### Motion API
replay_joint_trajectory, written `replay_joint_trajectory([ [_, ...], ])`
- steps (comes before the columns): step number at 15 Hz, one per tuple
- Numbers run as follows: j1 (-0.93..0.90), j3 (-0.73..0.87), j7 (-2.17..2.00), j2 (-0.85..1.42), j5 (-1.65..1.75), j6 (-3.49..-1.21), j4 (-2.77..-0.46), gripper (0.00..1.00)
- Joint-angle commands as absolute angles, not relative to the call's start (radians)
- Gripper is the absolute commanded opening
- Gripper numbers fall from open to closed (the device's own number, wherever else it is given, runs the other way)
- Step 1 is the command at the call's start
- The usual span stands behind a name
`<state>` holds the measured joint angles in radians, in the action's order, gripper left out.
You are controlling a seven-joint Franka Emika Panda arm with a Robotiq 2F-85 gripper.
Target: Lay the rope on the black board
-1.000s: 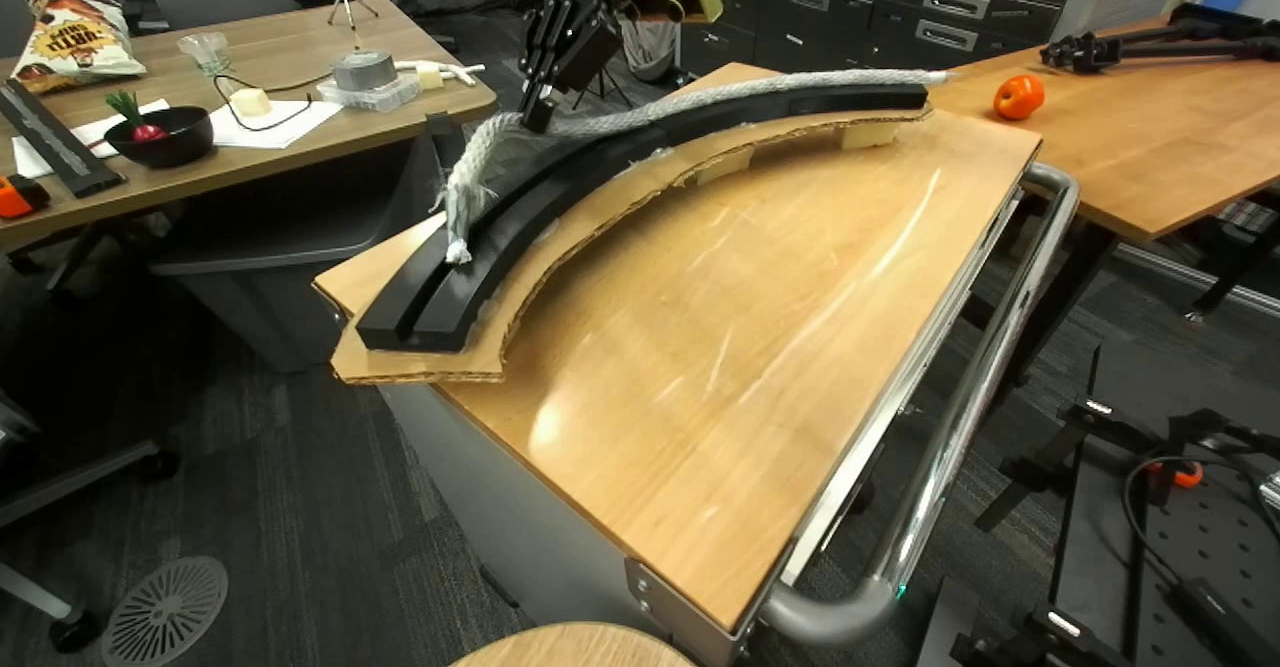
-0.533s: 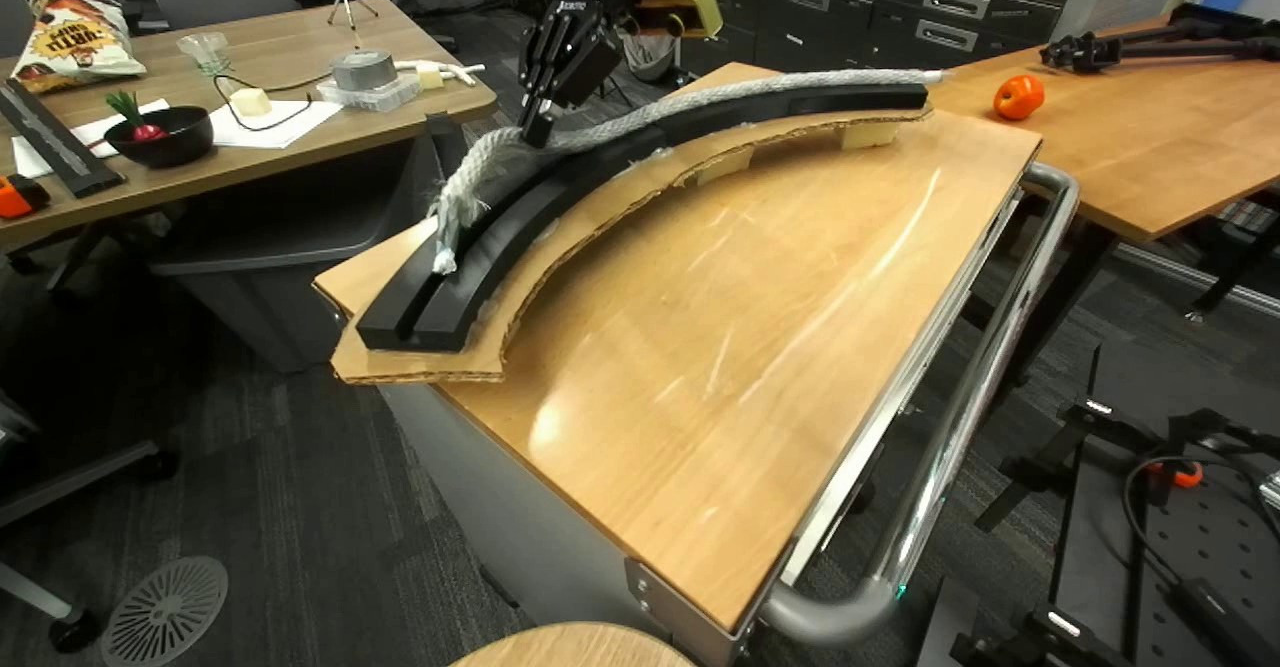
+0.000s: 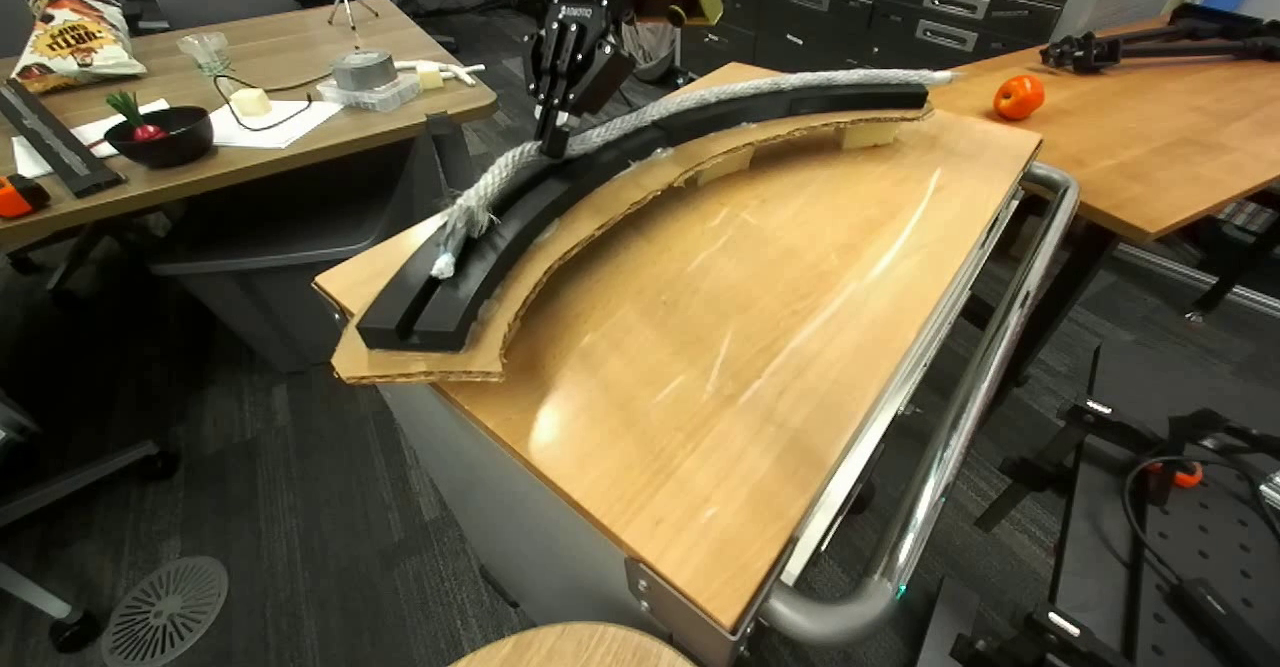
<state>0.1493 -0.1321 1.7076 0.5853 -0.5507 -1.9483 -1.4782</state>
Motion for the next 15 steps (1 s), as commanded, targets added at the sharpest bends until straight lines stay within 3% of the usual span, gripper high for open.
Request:
replay_joint_trajectory([
  [1,0.147,-0.139,1.727,0.556,-0.504,-1.933,-1.492,0.03],
  [15,0.083,-0.160,1.725,0.578,-0.360,-1.868,-1.419,0.03],
])
